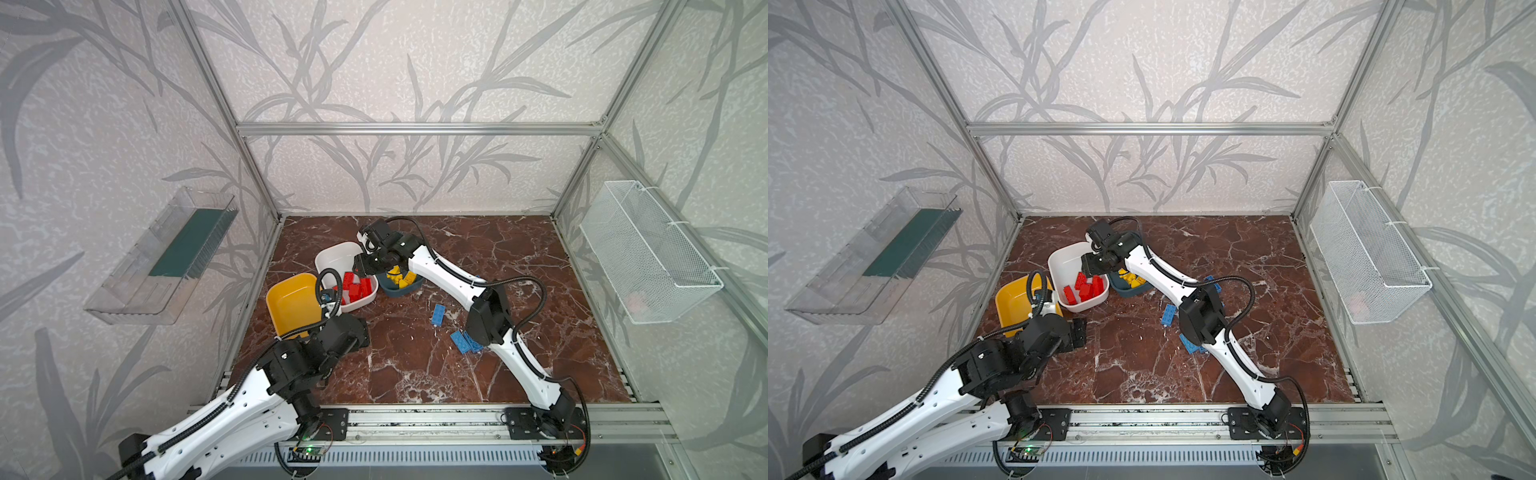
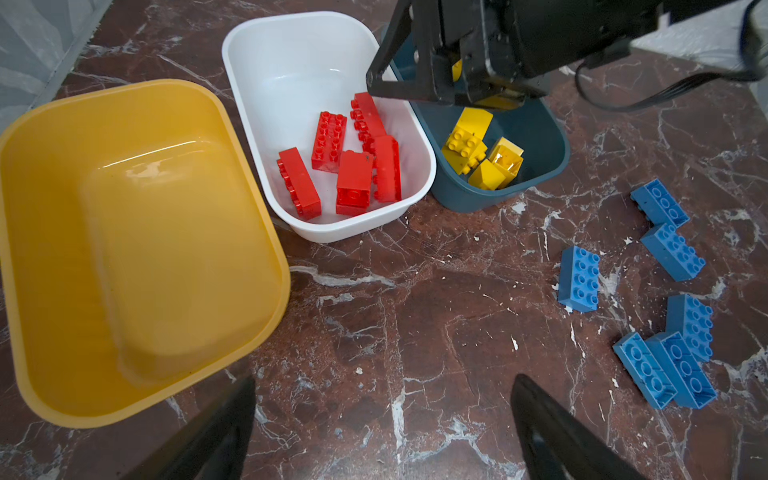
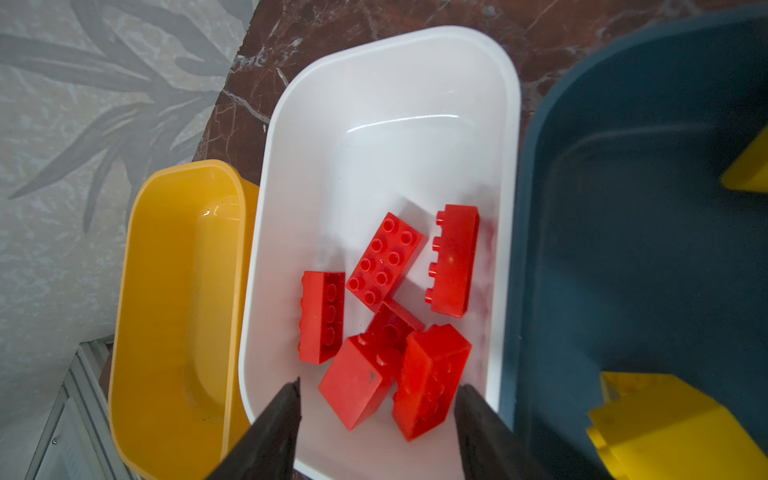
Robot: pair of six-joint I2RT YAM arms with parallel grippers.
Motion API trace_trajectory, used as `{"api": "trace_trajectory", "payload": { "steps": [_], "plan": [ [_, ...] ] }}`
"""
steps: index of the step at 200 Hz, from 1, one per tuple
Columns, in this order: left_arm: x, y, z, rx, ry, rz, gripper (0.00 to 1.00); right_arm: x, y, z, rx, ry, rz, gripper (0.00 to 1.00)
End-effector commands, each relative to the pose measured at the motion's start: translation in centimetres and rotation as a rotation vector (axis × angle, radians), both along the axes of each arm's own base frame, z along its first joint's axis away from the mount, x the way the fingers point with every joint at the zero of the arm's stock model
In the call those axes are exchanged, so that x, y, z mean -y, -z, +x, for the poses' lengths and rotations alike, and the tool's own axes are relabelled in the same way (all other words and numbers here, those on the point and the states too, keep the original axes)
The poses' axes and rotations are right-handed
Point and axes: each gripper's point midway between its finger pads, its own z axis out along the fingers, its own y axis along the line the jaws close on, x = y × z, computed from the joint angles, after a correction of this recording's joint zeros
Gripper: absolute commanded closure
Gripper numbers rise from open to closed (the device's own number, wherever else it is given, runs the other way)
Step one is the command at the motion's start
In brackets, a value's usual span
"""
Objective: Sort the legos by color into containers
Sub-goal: 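Release the red brick into the white tub while left gripper reaches toward blue bricks, then grasp a blue 2x4 brick with the left gripper while right gripper hovers nearby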
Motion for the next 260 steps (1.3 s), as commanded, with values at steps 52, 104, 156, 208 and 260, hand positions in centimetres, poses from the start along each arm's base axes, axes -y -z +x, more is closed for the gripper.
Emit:
{"api": "trace_trajectory", "payload": {
  "steps": [52,104,156,208,260],
  "plan": [
    [8.6,0.9,3.6,-0.092,0.194,0.001,0.06,12.4,-9.2,-1.2,0.138,0.161,0.135,0.37],
    [15.4,4.2,5.5,-0.217,0.359,0.006,0.06,25.8,-7.1,-4.0,0.103,0.355,0.183,0.35],
    [20.2,8.1,7.3,-0.313,0.442,0.041,0.14,34.6,-2.3,-8.6,0.11,0.553,0.164,0.3],
    [22.9,11.3,8.4,-0.382,0.463,0.089,0.24,36.7,2.2,-11.4,0.051,0.644,0.16,0.3],
    [23.4,13.1,9.3,-0.404,0.47,0.153,0.29,37.2,2.2,-12.8,0.072,0.626,0.148,0.3]
  ]
}}
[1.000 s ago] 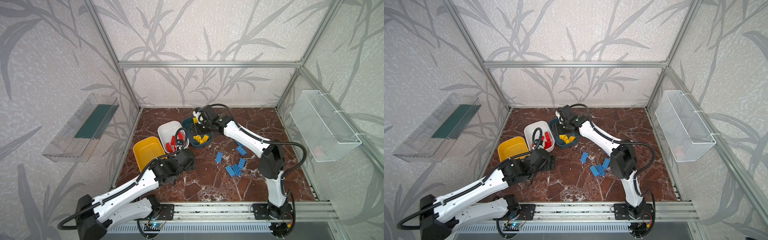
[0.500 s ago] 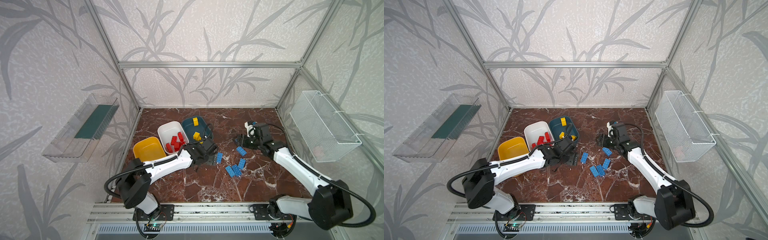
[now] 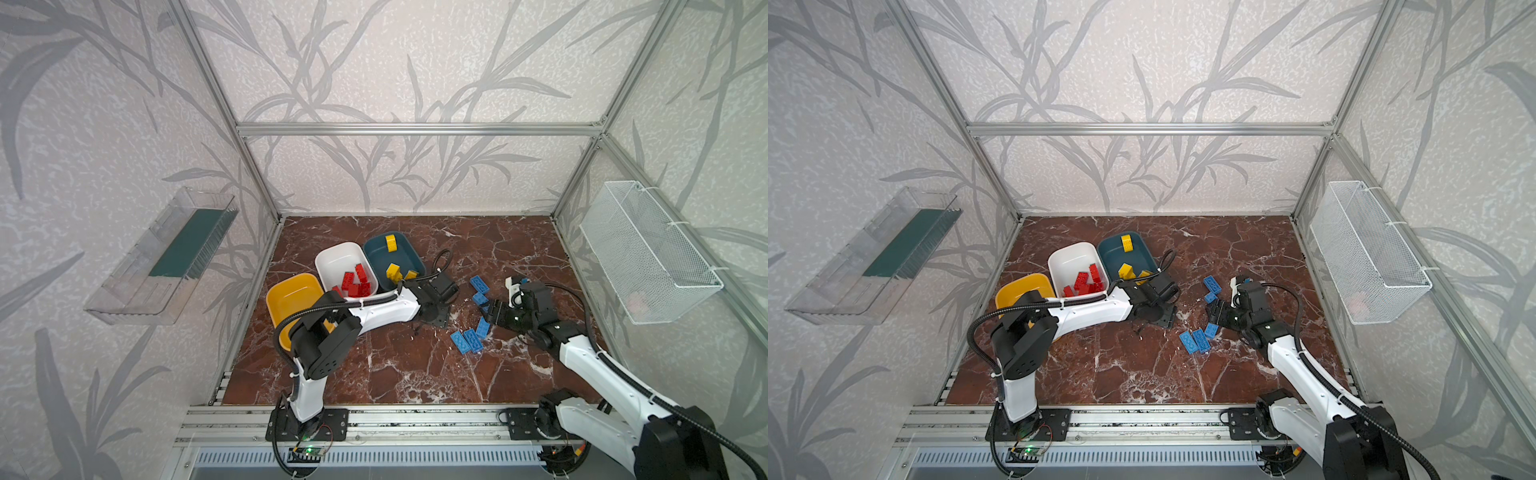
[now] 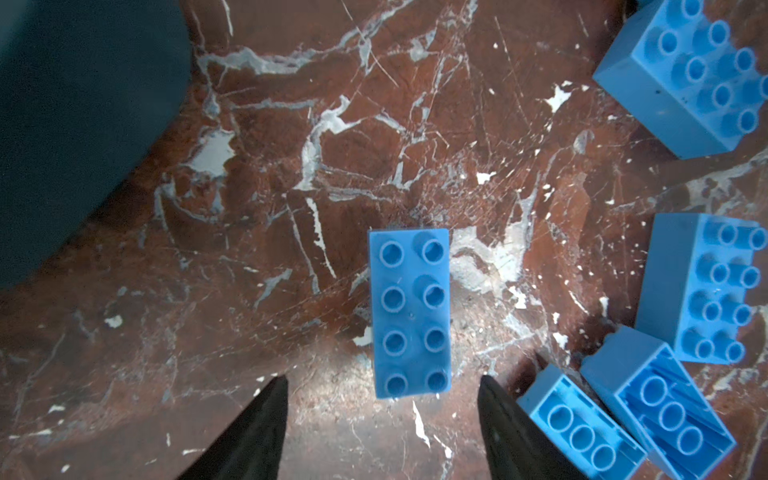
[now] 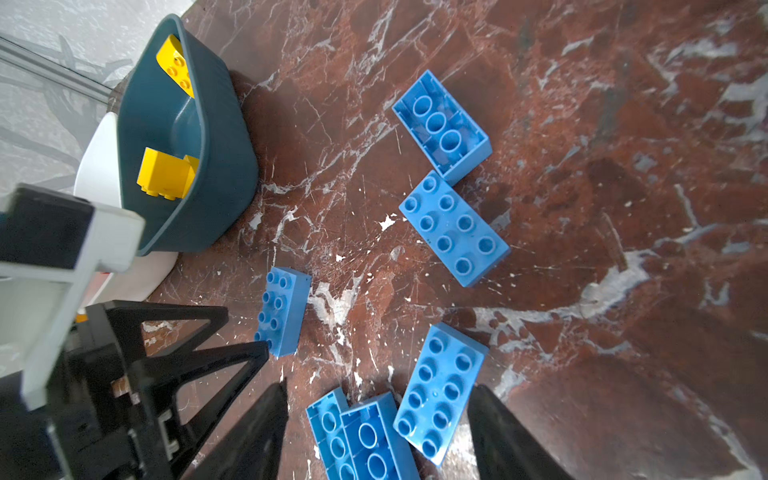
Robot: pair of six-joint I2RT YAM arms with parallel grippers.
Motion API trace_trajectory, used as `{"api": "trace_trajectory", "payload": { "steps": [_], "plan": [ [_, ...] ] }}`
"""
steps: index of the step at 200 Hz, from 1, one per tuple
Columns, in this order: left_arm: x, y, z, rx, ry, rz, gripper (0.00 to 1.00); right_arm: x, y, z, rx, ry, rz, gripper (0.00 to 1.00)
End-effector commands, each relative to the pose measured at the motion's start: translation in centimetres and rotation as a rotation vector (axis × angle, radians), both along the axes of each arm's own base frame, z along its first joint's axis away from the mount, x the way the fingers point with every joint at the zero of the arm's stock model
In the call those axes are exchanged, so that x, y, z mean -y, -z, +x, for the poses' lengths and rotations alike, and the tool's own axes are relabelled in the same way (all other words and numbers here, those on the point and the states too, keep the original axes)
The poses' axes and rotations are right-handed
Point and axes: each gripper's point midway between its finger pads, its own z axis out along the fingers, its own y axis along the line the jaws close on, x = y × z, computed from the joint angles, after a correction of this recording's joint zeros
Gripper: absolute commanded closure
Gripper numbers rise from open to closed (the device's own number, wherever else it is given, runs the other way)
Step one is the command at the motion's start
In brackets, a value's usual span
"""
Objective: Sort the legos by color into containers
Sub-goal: 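Grasp a blue 2x4 brick with the left gripper while right gripper hovers nearby, then carry the blue brick with the left gripper over the yellow tub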
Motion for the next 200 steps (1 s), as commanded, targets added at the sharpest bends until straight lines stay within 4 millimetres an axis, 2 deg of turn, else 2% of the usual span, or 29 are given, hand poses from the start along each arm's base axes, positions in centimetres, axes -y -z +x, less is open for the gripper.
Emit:
{"api": "trace_trajectory", "payload": {
  "steps": [1,38,60,99,123,145,165,200],
  "plan": [
    [0.5,-0.1,0.4,0.006,0.03,0.027,0.29,0.2,-1.2,0.1,0.056,0.001,0.006,0.3],
    [1.0,1.2,0.8,-0.015,0.033,0.057,0.37,0.5,-1.7,-0.2,0.081,0.008,-0.007,0.3],
    [1.0,1.7,1.0,-0.019,0.031,0.076,0.45,0.6,-2.2,-0.2,0.095,0.008,-0.011,0.3],
    [1.2,1.9,1.2,-0.024,0.035,0.085,0.55,0.7,-2.9,-0.4,0.112,0.009,-0.011,0.3],
    [1.3,1.9,1.1,-0.03,0.042,0.082,0.69,0.7,-3.2,-0.5,0.124,0.009,-0.005,0.3],
    [1.2,1.9,0.8,-0.034,0.033,0.076,0.71,0.6,-2.7,-0.4,0.114,0.005,0.0,0.3],
    [0.8,0.9,0.5,-0.023,0.017,0.055,0.71,0.0,-2.7,-0.3,0.106,-0.018,0.012,0.3],
    [-0.8,-2.9,0.0,0.043,-0.015,0.013,0.71,-1.5,-3.8,-0.3,0.124,-0.073,0.003,0.3]
  ]
}}
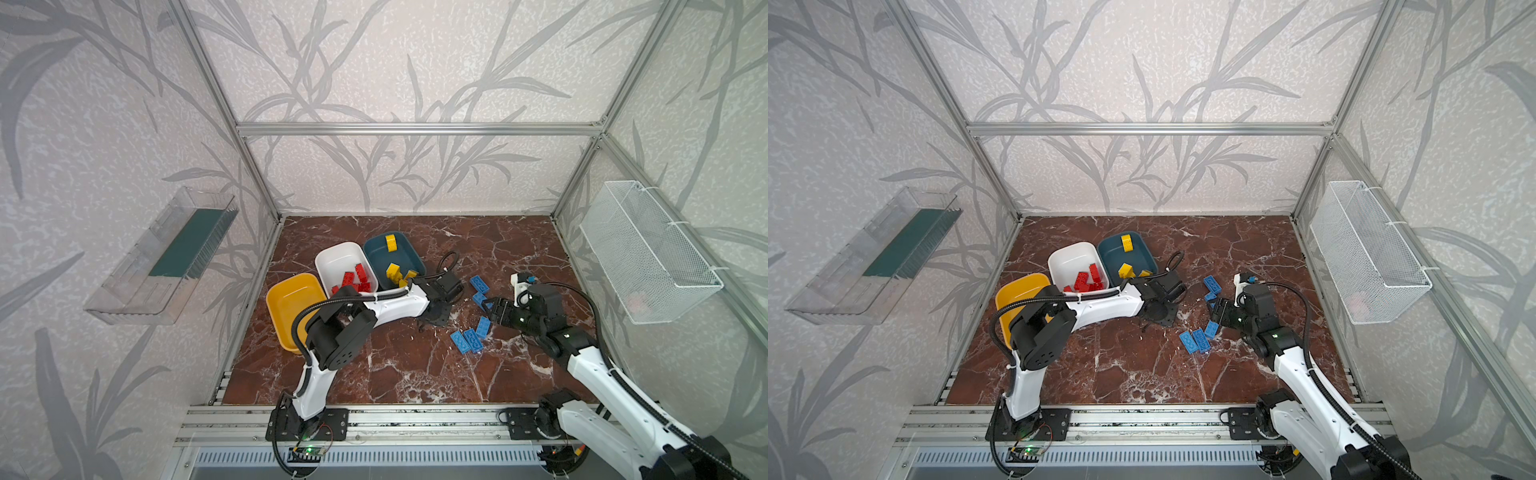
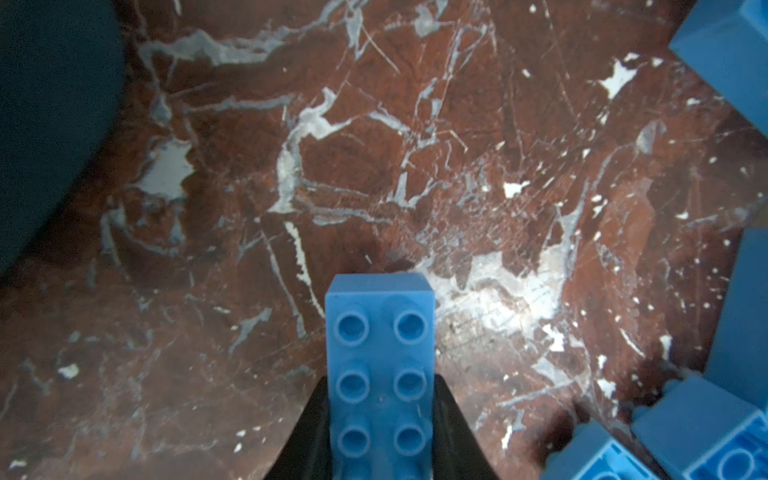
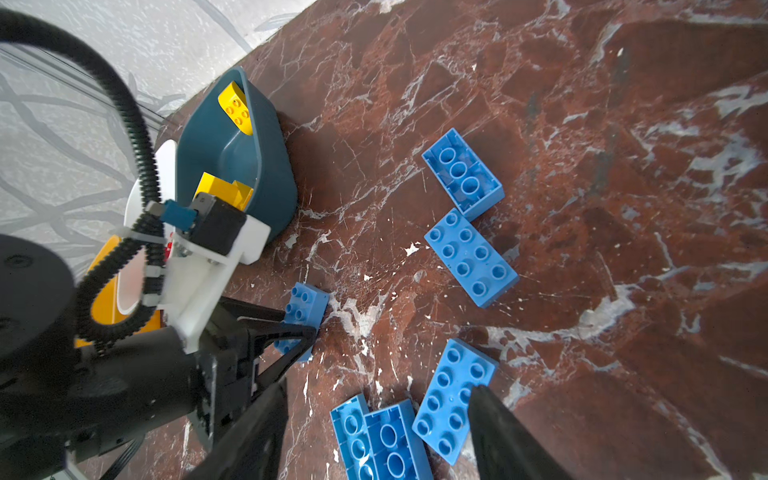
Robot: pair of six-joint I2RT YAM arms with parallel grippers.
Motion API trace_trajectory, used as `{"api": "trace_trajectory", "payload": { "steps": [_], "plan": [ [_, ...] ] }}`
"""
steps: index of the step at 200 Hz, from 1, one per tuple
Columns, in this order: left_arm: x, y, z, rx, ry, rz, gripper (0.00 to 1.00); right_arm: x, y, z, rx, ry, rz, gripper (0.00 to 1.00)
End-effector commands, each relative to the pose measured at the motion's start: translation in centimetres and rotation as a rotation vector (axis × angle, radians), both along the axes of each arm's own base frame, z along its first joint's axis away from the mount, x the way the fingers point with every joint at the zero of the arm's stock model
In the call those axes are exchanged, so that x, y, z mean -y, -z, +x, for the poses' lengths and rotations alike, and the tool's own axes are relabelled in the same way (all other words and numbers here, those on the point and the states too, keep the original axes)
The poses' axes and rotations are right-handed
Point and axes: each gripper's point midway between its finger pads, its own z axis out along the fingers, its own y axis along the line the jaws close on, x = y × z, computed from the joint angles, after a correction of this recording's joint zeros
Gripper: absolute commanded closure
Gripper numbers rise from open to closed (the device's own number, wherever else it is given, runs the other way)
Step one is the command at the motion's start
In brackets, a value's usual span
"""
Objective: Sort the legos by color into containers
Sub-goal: 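Carry the blue brick with the left gripper over the yellow tub, then drop the blue brick into the yellow tub while right gripper lowers onto blue bricks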
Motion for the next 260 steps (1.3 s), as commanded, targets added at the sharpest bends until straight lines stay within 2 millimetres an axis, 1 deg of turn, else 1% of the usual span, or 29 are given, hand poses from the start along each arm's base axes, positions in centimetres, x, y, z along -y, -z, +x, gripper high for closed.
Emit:
{"api": "trace_trajectory", "payload": {
  "steps": [1,31,35,45,70,87,105,115,130,141,158,169,178,190,218,236,260],
  "plan": [
    [-1.0,-4.3,-0.2,0.073,-0.027,-0.045,0.71,-1.4,-1.4,0.1,0.032,-0.056,-0.006,0.3],
    [-3.9,-8.3,-0.6,0.166,-0.074,-0.053,0.71,-3.5,-2.6,-0.1,0.06,-0.118,-0.051,0.3],
    [-4.3,-8.5,-0.7,0.176,-0.081,-0.046,0.71,-3.9,-2.7,-0.2,0.066,-0.126,-0.057,0.3],
    [-5.6,-9.9,-0.9,0.206,-0.101,-0.045,0.71,-4.7,-3.2,-0.2,0.082,-0.146,-0.063,0.3],
    [-9.0,-12.5,-1.5,0.265,-0.153,-0.033,0.71,-7.6,-4.2,-0.2,0.113,-0.209,-0.048,0.3],
    [-11.9,-13.8,-1.8,0.292,-0.207,-0.033,0.71,-9.8,-4.6,-0.3,0.123,-0.265,-0.053,0.3],
    [-16.1,-14.3,-2.0,0.3,-0.313,-0.031,0.71,-12.3,-4.8,-0.4,0.132,-0.327,-0.068,0.3],
    [-18.9,-14.1,-2.2,0.299,-0.393,-0.029,0.71,-13.6,-4.7,-0.3,0.143,-0.355,-0.075,0.3],
    [-23.2,-13.7,-2.5,0.316,-0.543,-0.028,0.71,-15.0,-3.9,-0.1,0.124,-0.382,-0.077,0.3],
    [-25.9,-13.6,-3.1,0.334,-0.639,-0.045,0.71,-15.9,-3.4,-0.1,0.108,-0.401,-0.069,0.3],
    [-29.6,-13.6,-4.1,0.361,-0.777,-0.063,0.71,-16.8,-2.6,-0.1,0.088,-0.423,-0.075,0.3],
    [-31.6,-13.0,-4.7,0.361,-0.856,-0.067,0.71,-17.3,-2.0,-0.2,0.073,-0.438,-0.08,0.3],
    [-33.0,-12.1,-5.2,0.344,-0.92,-0.064,0.7,-17.7,-1.7,-0.3,0.064,-0.452,-0.082,0.3],
    [-34.2,-10.6,-5.6,0.306,-0.992,-0.082,0.7,-17.9,-1.3,-0.5,0.05,-0.464,-0.085,0.3],
    [-35.8,-8.3,-5.8,0.271,-1.098,-0.132,0.7,-17.9,-0.6,-0.8,0.033,-0.472,-0.092,0.3],
    [-36.1,-7.7,-5.5,0.252,-1.128,-0.159,0.7,-17.6,-0.3,-1.0,0.023,-0.472,-0.103,0.3],
    [-36.2,-8.0,-4.9,0.25,-1.134,-0.177,0.66,-17.0,-0.1,-1.2,0.011,-0.465,-0.132,0.3]
  ]
}}
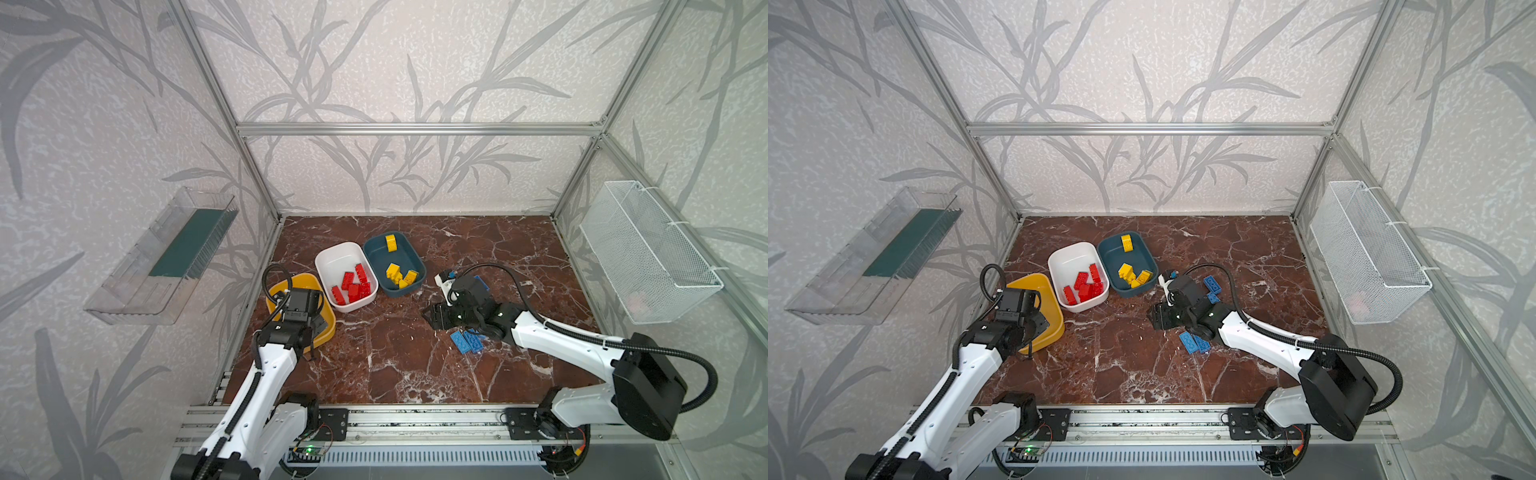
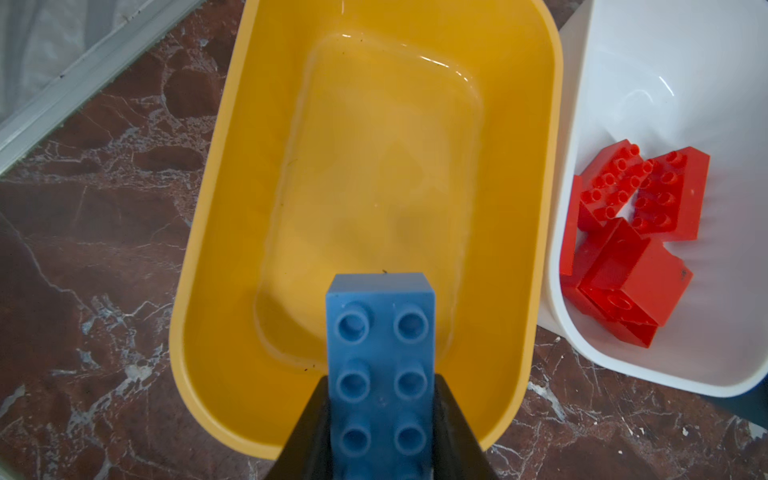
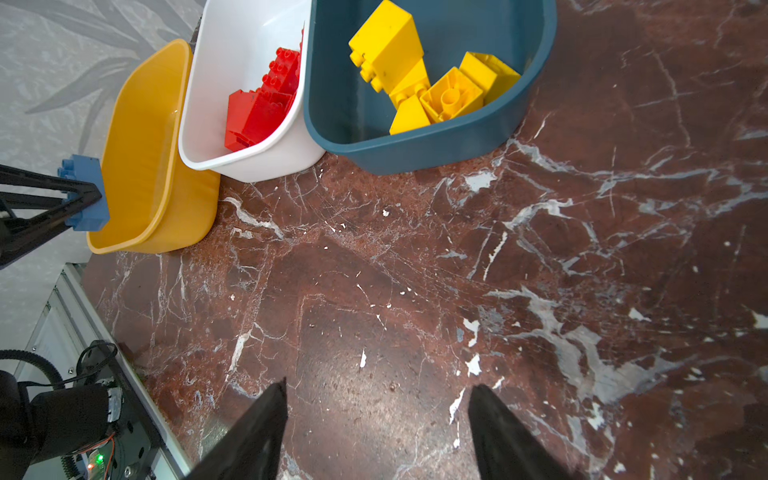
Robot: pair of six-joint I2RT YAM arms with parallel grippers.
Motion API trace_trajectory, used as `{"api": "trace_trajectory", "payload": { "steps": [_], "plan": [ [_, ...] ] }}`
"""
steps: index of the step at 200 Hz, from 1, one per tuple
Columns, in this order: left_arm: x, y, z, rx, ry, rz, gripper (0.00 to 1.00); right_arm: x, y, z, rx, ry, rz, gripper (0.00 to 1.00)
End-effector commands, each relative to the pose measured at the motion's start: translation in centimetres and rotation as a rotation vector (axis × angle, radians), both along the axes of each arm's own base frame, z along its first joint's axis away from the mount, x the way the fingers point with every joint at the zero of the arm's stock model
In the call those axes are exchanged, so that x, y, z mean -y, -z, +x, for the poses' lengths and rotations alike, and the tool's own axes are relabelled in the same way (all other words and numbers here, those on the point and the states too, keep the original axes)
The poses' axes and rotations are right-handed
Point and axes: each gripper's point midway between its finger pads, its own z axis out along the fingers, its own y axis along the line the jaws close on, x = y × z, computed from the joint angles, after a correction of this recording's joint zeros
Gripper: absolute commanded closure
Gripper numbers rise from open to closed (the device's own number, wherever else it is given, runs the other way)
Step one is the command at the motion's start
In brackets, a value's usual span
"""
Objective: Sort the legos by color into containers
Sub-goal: 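Drop the blue brick into the yellow tub while right gripper lowers onto blue bricks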
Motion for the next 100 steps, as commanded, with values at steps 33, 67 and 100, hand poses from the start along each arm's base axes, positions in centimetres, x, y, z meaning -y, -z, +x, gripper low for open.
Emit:
{"api": "trace_trajectory", "payload": {
  "steps": [33,67,100],
  "plan": [
    [0.5,-1.2,1.8,0.069,-0.005,-0.07,0.5,2.2,-0.5,-0.3,0.02,0.034,-0.118,0.3],
    [1.1,-2.6,2.2,0.089,0.031,-0.087,0.33,5.1,0.6,-1.2,0.012,0.055,-0.261,0.29],
    [2.9,-5.7,3.0,0.151,0.171,-0.118,0.29,7.0,2.3,-2.2,-0.032,0.046,-0.379,0.28]
  ]
}}
